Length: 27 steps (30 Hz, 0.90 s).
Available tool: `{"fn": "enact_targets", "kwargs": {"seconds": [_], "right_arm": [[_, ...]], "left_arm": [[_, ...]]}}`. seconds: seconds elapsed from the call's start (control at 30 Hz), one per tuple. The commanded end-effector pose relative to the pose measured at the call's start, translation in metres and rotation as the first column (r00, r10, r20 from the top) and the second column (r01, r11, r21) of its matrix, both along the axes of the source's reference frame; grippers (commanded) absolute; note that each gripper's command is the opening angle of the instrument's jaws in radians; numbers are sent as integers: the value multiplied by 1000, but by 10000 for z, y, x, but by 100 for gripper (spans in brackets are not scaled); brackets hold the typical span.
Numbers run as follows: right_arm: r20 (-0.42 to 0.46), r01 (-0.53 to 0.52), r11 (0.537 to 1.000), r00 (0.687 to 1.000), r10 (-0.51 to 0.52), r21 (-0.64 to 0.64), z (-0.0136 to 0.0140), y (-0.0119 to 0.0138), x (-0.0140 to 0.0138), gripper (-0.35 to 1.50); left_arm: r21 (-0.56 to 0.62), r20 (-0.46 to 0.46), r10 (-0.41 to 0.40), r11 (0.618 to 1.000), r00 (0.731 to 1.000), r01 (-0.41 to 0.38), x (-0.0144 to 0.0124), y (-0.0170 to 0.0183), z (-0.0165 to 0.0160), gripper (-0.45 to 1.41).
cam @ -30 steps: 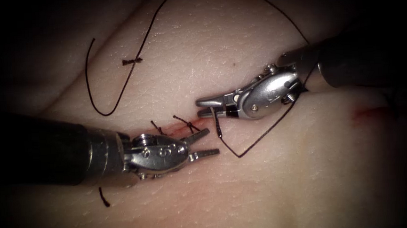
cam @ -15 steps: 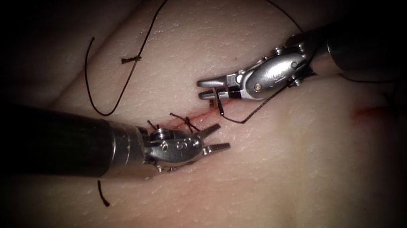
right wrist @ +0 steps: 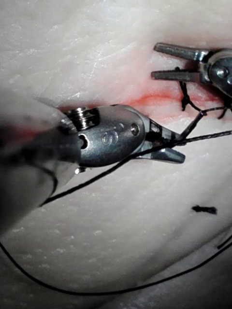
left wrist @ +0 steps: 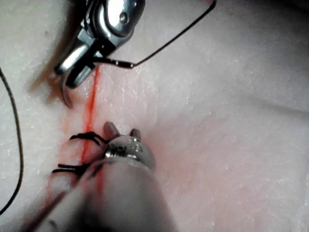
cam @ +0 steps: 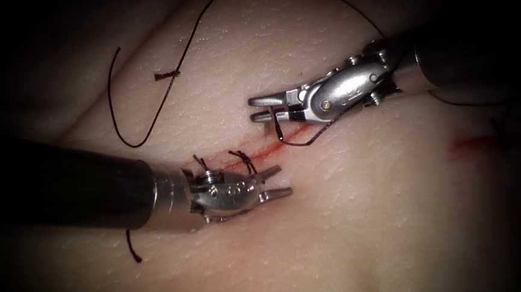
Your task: Wound Closure
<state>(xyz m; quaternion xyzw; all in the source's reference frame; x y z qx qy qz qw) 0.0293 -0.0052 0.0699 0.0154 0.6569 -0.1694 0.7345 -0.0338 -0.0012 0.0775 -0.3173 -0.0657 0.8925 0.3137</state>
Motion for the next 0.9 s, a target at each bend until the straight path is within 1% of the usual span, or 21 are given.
{"fn": "enact_targets", "kwargs": {"seconds": [0.03,0.13,0.2,0.27,0.37,0.43,0.5,0.53,0.7,0.73,0.9], "right_arm": [[-1,2,1000,1000,-2,0,3,-2,8,-35],[8,6,1000,1000,-6,20,-1,5,15,-35],[29,8,998,1000,-10,63,-3,8,21,-35],[32,9,997,999,-12,75,-4,8,23,-35],[68,6,989,998,-16,147,-3,8,27,-35],[105,-4,974,994,-21,228,-2,10,28,-35],[121,-15,964,992,-19,266,-1,13,30,-35],[139,-24,951,990,-21,309,1,16,33,-35],[194,-76,898,981,-10,433,7,26,40,-35],[214,-98,880,977,-4,464,9,29,42,-35],[237,-127,860,971,7,494,12,34,46,-35]], "left_arm": [[3,0,1,1000,1000,-1,-6,-6,5,34],[6,-2,6,1000,1000,-6,-6,-8,7,34],[9,0,4,1000,1000,-4,-4,-7,8,34],[13,1,0,1000,1000,0,-3,-7,8,34],[11,3,5,1000,1000,-5,2,-9,9,34],[14,4,3,1000,1000,-3,5,-11,10,34],[17,6,1,1000,1000,-1,7,-12,10,34],[17,7,3,1000,1000,-3,10,-13,9,34],[16,7,4,1000,1000,-4,11,-16,9,34],[15,6,4,1000,1000,-4,11,-16,9,34],[15,7,5,1000,1000,-5,12,-17,9,34]]}}
